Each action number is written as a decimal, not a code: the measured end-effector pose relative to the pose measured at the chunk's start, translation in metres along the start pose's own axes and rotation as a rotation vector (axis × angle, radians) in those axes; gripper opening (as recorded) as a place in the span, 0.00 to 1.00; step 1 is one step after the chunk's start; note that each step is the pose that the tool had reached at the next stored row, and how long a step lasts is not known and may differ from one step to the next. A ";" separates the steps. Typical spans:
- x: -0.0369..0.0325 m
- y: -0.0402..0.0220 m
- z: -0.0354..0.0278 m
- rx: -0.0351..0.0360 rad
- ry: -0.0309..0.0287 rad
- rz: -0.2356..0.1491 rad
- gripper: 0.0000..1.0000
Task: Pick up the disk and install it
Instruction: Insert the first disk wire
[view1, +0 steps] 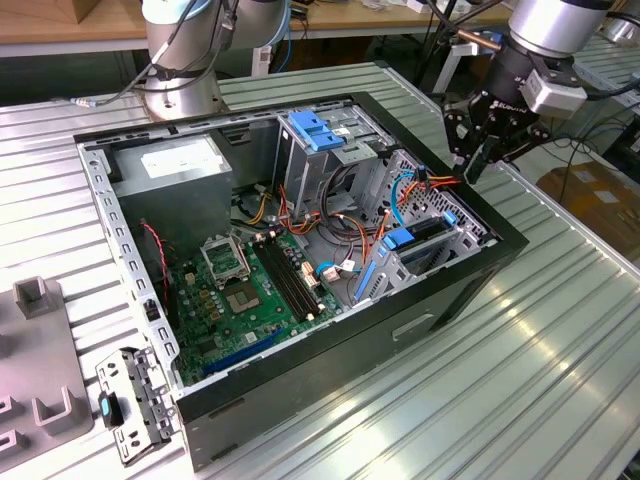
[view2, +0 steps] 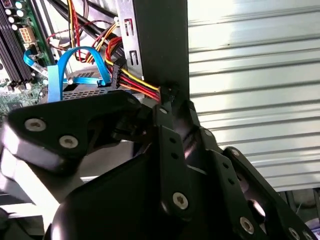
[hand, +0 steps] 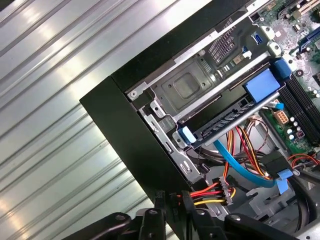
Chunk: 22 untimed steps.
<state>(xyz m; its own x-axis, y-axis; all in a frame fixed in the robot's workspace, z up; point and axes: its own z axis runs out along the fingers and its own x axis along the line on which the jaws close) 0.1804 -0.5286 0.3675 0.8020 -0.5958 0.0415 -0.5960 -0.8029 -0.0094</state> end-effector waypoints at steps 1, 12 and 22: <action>0.0000 0.0000 0.0000 0.0000 0.0000 0.000 0.31; -0.0125 0.0097 -0.0072 0.0007 0.0009 0.009 0.16; -0.0173 0.0134 -0.0070 -0.0076 0.0048 0.161 0.16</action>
<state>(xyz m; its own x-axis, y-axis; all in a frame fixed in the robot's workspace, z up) 0.1582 -0.5289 0.3736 0.6959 -0.7168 0.0448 -0.7172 -0.6968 -0.0087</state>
